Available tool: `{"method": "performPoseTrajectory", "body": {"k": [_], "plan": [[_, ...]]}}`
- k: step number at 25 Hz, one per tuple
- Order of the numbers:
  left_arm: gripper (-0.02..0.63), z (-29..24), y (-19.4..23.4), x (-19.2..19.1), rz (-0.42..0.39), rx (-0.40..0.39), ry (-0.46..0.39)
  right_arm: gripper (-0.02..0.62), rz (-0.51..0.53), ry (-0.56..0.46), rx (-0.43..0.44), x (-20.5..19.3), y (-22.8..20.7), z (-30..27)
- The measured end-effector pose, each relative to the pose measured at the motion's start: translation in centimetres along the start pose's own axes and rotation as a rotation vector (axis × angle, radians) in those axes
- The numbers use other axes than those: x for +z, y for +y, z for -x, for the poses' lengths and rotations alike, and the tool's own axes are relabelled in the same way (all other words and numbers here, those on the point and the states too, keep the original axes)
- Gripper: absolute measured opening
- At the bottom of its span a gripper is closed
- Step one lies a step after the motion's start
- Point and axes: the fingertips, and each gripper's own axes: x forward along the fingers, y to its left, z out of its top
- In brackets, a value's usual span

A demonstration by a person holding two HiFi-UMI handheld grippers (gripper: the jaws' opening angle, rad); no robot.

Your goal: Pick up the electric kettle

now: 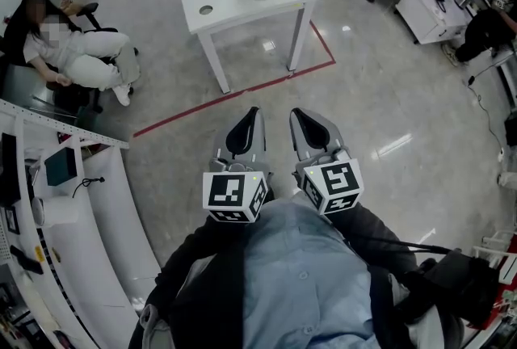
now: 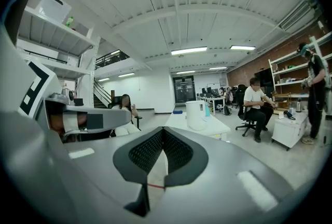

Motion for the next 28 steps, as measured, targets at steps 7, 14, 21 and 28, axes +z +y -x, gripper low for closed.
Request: {"method": "performPoseTrajectory", "body": {"k": [7, 14, 21, 28], "plan": [[0.003, -2.6, 2.3, -0.8, 0.026, -0.003, 0.029, 0.025, 0.011, -0.001, -0.012, 1.0, -1.0, -3.3], [0.003, -6.7, 4.4, -1.8, 0.017, 0.012, 0.093, 0.025, -0.032, 0.022, -0.006, 0.3, -3.5, -7.6], [0.002, -13.1, 6.2, -2.0, -0.001, 0.036, 0.144, 0.025, -0.063, 0.028, -0.007, 1.0, -8.5, -12.7], [0.003, -19.2, 5.9, 0.4, -0.038, 0.055, 0.123, 0.025, -0.055, -0.005, 0.020, 3.9, -13.4, -16.3]]}}
